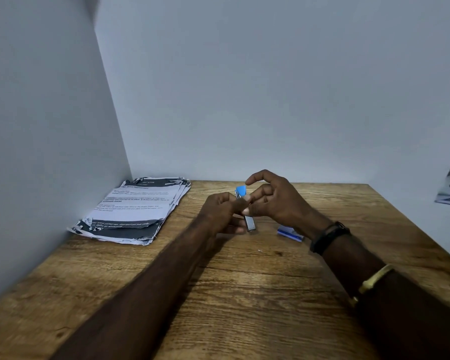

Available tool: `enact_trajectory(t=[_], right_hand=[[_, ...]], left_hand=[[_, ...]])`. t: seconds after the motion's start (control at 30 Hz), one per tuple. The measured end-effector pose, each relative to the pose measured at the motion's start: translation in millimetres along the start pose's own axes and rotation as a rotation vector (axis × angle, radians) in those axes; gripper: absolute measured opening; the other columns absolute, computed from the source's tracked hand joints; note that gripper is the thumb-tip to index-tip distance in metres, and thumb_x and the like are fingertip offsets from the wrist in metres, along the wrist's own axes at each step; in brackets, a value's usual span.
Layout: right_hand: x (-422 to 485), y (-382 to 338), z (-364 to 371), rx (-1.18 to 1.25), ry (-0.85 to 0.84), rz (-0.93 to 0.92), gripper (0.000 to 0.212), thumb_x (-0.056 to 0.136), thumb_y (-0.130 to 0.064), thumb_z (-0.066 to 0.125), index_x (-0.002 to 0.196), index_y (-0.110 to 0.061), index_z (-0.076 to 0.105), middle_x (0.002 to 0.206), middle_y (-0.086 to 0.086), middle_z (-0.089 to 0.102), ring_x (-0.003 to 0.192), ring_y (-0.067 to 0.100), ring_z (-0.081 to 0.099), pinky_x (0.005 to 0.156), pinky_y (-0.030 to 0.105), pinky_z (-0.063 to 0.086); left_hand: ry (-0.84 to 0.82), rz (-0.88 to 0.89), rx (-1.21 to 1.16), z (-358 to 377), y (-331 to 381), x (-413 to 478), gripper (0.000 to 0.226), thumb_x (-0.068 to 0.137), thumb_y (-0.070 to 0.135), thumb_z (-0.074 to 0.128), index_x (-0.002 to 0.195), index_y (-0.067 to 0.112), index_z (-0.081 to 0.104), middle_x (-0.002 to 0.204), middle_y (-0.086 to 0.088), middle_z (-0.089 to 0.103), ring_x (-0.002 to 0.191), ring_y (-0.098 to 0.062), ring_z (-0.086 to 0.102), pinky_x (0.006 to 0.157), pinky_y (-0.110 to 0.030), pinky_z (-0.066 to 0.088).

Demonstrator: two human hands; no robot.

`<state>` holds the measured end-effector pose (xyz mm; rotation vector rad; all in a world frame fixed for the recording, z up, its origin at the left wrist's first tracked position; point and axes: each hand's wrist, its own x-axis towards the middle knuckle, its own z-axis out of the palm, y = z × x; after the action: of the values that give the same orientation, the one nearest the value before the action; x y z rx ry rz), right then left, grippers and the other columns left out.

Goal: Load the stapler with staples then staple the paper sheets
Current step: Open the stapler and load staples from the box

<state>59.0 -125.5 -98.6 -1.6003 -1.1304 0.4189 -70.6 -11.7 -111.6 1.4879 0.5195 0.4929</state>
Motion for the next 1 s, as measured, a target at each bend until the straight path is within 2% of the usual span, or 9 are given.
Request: enact_trajectory(t=[0.13, 0.3, 0.4, 0.47, 0.53, 0.63, 0.73, 0.83, 1.0], right_hand=[[0.7, -0.6, 0.6, -0.034, 0.051, -0.01, 0.056, 0.069, 0.004, 0.09, 0.112, -0.021, 0.064, 0.091, 0.008, 0.081, 0.083, 0.025, 0.079, 0.082, 0.043, 0.064], [-1.5, 0.4, 6.3, -0.115, 0.089, -0.007, 0.049, 0.07, -0.001, 0.09, 0.106, -0.024, 0.066, 0.086, 0.0, 0.081, 0.076, 0.013, 0.079, 0.065, 0.027, 0.062], [-2.1, 2.0, 12.6, -0.243, 0.106, 0.004, 0.044, 0.07, -0.006, 0.087, 0.104, -0.024, 0.066, 0.082, 0.003, 0.078, 0.073, 0.018, 0.077, 0.065, 0.033, 0.064], [-2.7, 3.4, 17.7, -0.374, 0.119, 0.014, 0.042, 0.07, -0.014, 0.086, 0.105, -0.025, 0.065, 0.081, 0.001, 0.075, 0.072, 0.019, 0.074, 0.062, 0.031, 0.06], [-3.2, 5.3, 22.3, -0.483, 0.127, 0.043, 0.042, 0.07, -0.02, 0.084, 0.105, -0.027, 0.064, 0.086, 0.002, 0.073, 0.075, 0.02, 0.071, 0.064, 0.034, 0.06], [-3.1, 8.4, 25.7, -0.593, 0.113, 0.095, 0.043, 0.069, -0.024, 0.078, 0.109, -0.029, 0.061, 0.096, 0.004, 0.072, 0.085, 0.022, 0.069, 0.074, 0.039, 0.06], [-2.4, 11.6, 28.7, -0.654, 0.091, 0.112, 0.045, 0.072, -0.029, 0.078, 0.113, -0.029, 0.062, 0.103, 0.007, 0.072, 0.094, 0.026, 0.067, 0.077, 0.036, 0.058], [-1.0, 13.5, 30.6, -0.673, 0.099, 0.118, 0.043, 0.073, -0.031, 0.078, 0.113, -0.029, 0.063, 0.105, 0.005, 0.072, 0.097, 0.025, 0.066, 0.071, 0.03, 0.051], [0.4, 12.7, 28.7, -0.684, 0.081, 0.14, 0.04, 0.075, -0.037, 0.078, 0.111, -0.03, 0.063, 0.107, 0.004, 0.071, 0.096, 0.022, 0.065, 0.072, 0.03, 0.049]], left_hand=[[-0.021, 0.017, -0.015, -1.2, 0.9, -0.8, 0.026, 0.089, 0.033, 0.074, 0.089, 0.008, 0.067, 0.079, -0.007, 0.073, 0.062, -0.015, 0.067, 0.063, -0.03, 0.059], [0.048, 0.099, 0.262, -5.6, -1.9, 1.2, 0.038, 0.092, 0.042, 0.067, 0.089, 0.005, 0.078, 0.092, -0.011, 0.078, 0.094, -0.026, 0.068, 0.087, -0.04, 0.054], [0.124, 0.133, 0.476, -6.3, -6.8, 6.2, 0.04, 0.092, 0.043, 0.064, 0.067, 0.014, 0.074, 0.065, -0.005, 0.068, 0.067, -0.018, 0.061, 0.07, -0.034, 0.048], [0.208, 0.156, 0.691, -4.7, -10.5, 7.9, 0.043, 0.091, 0.045, 0.063, 0.064, 0.014, 0.073, 0.055, 0.0, 0.061, 0.055, -0.012, 0.055, 0.058, -0.029, 0.04], [0.25, 0.176, 0.864, -2.9, -13.7, 8.0, 0.044, 0.089, 0.05, 0.062, 0.073, 0.011, 0.076, 0.062, -0.003, 0.067, 0.063, -0.017, 0.063, 0.058, -0.029, 0.042], [0.292, 0.19, 1.019, -2.3, -15.4, 9.2, 0.043, 0.087, 0.053, 0.061, 0.095, 0.014, 0.077, 0.092, -0.008, 0.076, 0.091, -0.027, 0.07, 0.076, -0.032, 0.052], [0.3, 0.201, 1.048, -4.1, -16.6, 9.6, 0.046, 0.085, 0.05, 0.065, 0.121, 0.021, 0.069, 0.116, -0.005, 0.073, 0.112, -0.026, 0.066, 0.091, -0.033, 0.051], [0.273, 0.209, 1.056, -4.9, -17.5, 9.9, 0.038, 0.085, 0.051, 0.063, 0.112, 0.025, 0.072, 0.11, -0.002, 0.075, 0.107, -0.024, 0.068, 0.089, -0.033, 0.053], [0.274, 0.217, 1.056, -4.5, -19.0, 9.0, 0.035, 0.085, 0.053, 0.058, 0.099, 0.027, 0.075, 0.1, 0.0, 0.076, 0.097, -0.023, 0.069, 0.083, -0.034, 0.055]])
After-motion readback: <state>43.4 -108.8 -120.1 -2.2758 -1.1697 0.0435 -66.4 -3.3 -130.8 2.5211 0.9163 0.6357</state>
